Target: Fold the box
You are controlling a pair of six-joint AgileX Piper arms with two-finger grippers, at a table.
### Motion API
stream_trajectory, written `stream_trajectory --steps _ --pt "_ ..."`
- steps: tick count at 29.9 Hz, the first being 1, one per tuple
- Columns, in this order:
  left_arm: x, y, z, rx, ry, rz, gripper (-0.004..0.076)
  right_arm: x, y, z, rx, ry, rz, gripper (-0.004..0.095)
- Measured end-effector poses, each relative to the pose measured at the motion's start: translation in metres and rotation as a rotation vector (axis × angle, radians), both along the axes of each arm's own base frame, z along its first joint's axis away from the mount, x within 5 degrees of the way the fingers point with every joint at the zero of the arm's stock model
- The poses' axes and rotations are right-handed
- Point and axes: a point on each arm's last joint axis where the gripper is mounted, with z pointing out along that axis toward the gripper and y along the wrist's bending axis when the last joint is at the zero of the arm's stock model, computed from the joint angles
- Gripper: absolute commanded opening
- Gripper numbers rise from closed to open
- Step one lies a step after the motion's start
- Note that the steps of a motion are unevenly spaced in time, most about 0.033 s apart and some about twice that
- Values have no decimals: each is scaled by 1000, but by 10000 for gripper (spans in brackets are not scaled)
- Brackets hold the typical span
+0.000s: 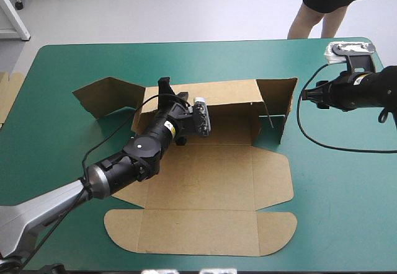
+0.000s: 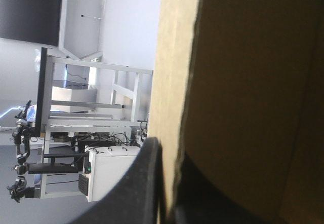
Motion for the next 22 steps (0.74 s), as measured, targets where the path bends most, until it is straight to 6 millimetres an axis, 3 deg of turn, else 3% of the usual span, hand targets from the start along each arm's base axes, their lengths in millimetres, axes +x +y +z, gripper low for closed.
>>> stream_trajectory --steps 14,19,22 --pt "24 1 -20 88 -96 63 -10 -33 1 16 -11 39 40 497" --pt "27 5 -20 69 -97 98 -10 -32 1 19 -9 -2 33 464" --pt "27 5 -20 50 -93 109 -10 -21 -7 22 15 -75 -20 464"
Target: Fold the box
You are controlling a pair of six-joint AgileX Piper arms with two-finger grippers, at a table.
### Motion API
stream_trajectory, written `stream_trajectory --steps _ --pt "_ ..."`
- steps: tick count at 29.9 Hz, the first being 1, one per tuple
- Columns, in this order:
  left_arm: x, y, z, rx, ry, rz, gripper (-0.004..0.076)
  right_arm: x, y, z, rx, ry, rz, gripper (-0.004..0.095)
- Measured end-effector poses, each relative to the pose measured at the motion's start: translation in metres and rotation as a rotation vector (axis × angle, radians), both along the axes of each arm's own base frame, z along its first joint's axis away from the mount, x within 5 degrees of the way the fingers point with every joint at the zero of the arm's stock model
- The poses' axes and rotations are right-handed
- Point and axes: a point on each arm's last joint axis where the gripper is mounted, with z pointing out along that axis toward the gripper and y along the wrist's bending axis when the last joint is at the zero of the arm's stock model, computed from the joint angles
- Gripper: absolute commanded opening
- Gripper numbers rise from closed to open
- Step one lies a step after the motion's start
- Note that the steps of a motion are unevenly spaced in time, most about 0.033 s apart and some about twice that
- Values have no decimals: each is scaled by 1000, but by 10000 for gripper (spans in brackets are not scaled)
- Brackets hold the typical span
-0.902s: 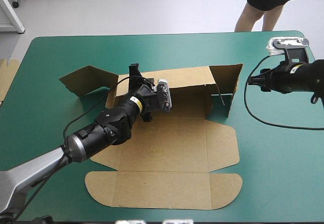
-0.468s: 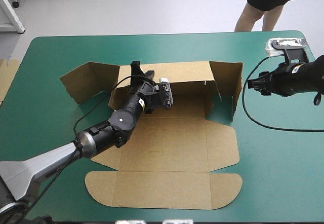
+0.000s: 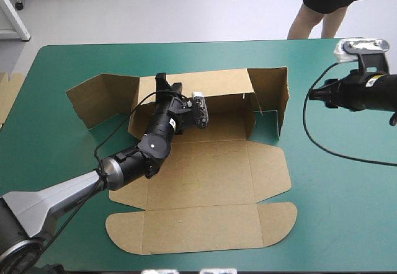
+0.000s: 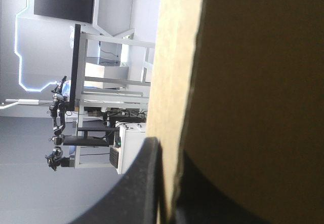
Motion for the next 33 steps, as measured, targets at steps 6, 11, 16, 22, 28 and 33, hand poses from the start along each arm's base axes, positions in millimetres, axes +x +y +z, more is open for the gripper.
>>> stream_trajectory --steps 6,11,16,22,28,33 --pt "1 0 -2 0 3 8 -10 43 -28 -15 112 26 -47 463" --pt "2 -1 -3 2 3 9 -10 86 -30 -24 185 36 -8 462" --pt "2 -1 -3 2 3 9 -10 134 -34 -33 232 32 17 427" --pt "2 -1 -3 2 2 10 -10 187 -33 -64 260 92 57 342" --pt "2 0 -3 3 2 11 -10 214 0 -93 224 130 122 247" --pt "2 0 -3 3 2 11 -10 220 16 -108 198 160 152 246"
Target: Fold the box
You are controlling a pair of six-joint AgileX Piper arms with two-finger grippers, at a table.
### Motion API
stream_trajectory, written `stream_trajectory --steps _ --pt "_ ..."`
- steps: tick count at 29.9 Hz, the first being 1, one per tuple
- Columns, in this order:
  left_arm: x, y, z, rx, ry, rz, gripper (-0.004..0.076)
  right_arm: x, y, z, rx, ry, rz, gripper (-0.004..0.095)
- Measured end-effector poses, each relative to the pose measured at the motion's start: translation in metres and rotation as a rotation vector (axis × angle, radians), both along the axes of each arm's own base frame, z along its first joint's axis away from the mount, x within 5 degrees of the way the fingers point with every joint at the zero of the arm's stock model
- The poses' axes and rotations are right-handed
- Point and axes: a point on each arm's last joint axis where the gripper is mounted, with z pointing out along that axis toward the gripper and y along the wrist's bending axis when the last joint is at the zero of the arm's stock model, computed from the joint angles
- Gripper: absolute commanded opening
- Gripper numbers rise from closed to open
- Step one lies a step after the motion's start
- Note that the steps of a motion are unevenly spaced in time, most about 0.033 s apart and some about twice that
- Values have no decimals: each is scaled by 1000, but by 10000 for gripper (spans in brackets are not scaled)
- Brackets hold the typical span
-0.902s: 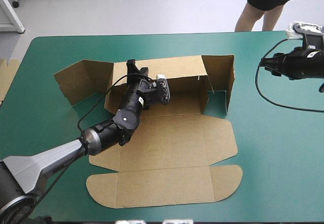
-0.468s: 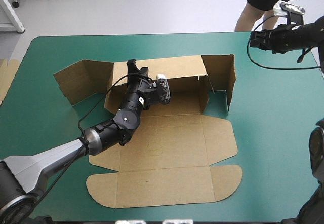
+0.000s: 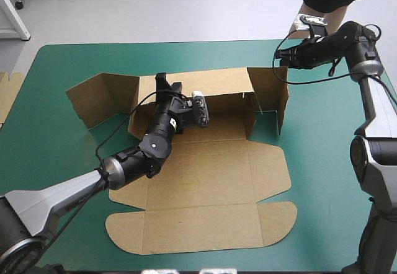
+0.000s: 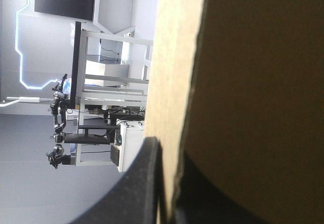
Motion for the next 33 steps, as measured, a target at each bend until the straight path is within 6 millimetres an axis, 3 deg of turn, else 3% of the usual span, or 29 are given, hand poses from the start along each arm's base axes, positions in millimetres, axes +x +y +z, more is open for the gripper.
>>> stream_trajectory --steps 11,23,33 --pt "0 0 0 0 0 0 -10 -12 12 -4 34 107 130 242" --pt "0 0 0 0 -1 1 -10 -32 19 20 83 52 211 243" --pt "0 0 0 0 -1 2 -10 -56 20 8 75 98 246 243"
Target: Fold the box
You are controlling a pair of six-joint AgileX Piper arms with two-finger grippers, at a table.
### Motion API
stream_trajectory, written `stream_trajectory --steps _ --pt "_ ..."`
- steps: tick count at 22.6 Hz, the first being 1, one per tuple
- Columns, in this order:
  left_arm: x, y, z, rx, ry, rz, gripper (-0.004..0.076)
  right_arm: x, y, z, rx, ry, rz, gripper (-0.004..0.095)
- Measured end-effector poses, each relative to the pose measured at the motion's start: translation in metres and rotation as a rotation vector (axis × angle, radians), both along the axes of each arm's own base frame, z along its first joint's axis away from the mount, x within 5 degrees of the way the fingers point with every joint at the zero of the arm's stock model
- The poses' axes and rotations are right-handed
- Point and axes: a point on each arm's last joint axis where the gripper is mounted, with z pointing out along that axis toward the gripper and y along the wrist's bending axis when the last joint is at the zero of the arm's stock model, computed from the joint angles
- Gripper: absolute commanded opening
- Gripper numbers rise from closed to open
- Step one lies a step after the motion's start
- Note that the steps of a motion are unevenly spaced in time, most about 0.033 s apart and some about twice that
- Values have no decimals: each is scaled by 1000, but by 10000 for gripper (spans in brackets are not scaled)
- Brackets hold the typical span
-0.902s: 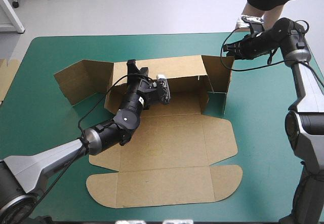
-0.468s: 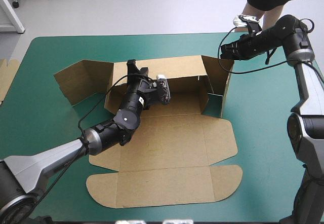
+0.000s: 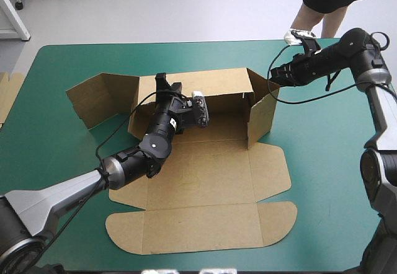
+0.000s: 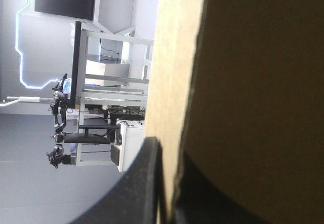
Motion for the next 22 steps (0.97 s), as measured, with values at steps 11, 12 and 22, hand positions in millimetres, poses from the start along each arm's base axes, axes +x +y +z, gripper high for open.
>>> stream_trajectory --steps 11,12,22 --pt "0 0 0 0 -1 2 -10 -41 5 -12 43 -103 57 243" --pt "0 0 0 1 -1 2 -10 -47 6 -19 42 -103 71 243" --pt "0 1 1 3 -8 14 -10 -56 10 -30 39 -146 208 258"
